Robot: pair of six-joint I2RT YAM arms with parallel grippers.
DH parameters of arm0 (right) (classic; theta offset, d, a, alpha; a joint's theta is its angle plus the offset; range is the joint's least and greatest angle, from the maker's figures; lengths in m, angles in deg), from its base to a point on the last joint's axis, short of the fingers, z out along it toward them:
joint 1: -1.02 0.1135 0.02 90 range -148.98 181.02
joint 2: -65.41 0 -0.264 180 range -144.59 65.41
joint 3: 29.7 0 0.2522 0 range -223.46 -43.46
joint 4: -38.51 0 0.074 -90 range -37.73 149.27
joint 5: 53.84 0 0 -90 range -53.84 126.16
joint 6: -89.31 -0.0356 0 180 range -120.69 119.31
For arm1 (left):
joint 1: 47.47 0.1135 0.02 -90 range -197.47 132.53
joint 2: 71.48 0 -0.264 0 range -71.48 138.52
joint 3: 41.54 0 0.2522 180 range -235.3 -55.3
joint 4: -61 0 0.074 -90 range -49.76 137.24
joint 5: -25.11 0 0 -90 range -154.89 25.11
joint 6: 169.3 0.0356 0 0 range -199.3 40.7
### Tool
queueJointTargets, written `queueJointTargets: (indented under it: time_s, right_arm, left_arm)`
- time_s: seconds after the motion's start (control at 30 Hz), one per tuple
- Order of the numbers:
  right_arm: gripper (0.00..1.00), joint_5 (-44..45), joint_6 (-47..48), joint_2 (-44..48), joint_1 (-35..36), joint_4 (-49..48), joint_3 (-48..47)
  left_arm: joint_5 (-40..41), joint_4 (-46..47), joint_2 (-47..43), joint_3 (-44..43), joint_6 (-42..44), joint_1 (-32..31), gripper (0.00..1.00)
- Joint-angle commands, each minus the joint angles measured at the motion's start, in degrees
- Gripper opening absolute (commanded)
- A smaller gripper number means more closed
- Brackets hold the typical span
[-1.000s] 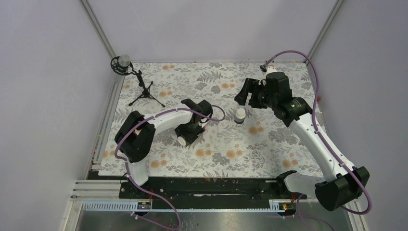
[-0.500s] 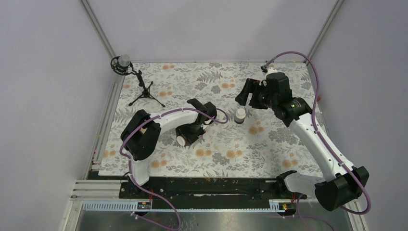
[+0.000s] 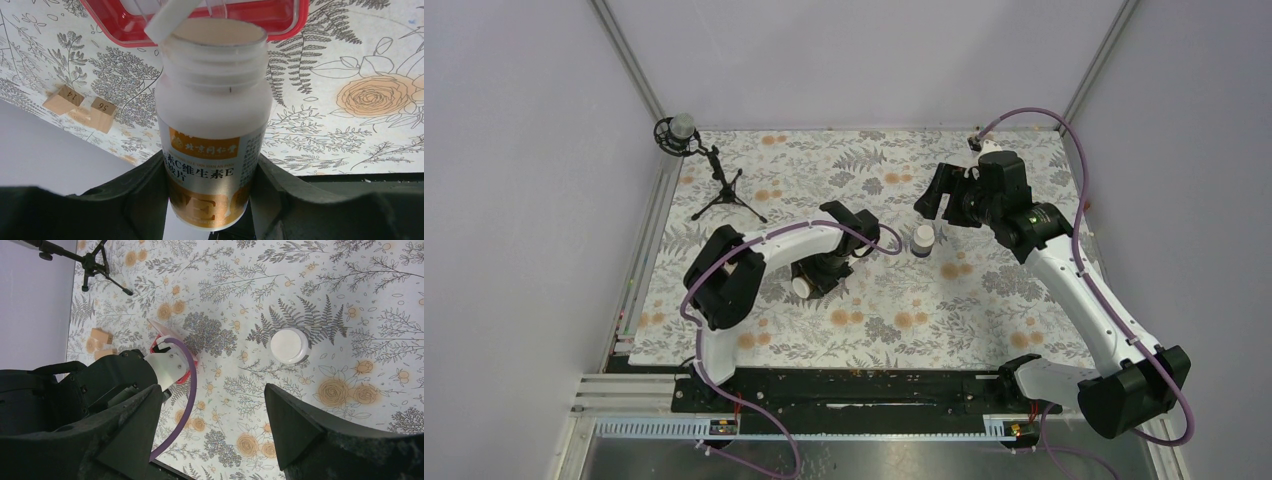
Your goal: Sort the pills into containers
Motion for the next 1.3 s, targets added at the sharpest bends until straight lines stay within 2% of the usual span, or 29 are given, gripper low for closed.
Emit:
queueJointTargets:
  time_s: [0.0,0.6,0.93,1.27]
  right_arm:
    - [0.82,0.55,-0.46,0.64,-0.60,-0.50,-0.02]
    - [0.82,-0.14,-0.94,0.76,-1.18,-1.03,0.64]
    - [0.82,-0.35,-1.07,0.20,-1.36,-0.98,0.42]
    - [0.82,-0.97,-2.28,-0.11,-1.55,-0.99,0.16]
  left_arm:
    - [2.52,-2.59,0.80,-2.27,0.39,-0.38,0.00]
    - [2.46,-4.74,3.50,-4.20,-1.10,-1.55,0.00]
    - [1.68,-0.77,-1.13,-2.05,-0.82,-1.50,0.00]
    - [2.04,5.61,-9.30,4.37,-1.17,-1.46,0.00]
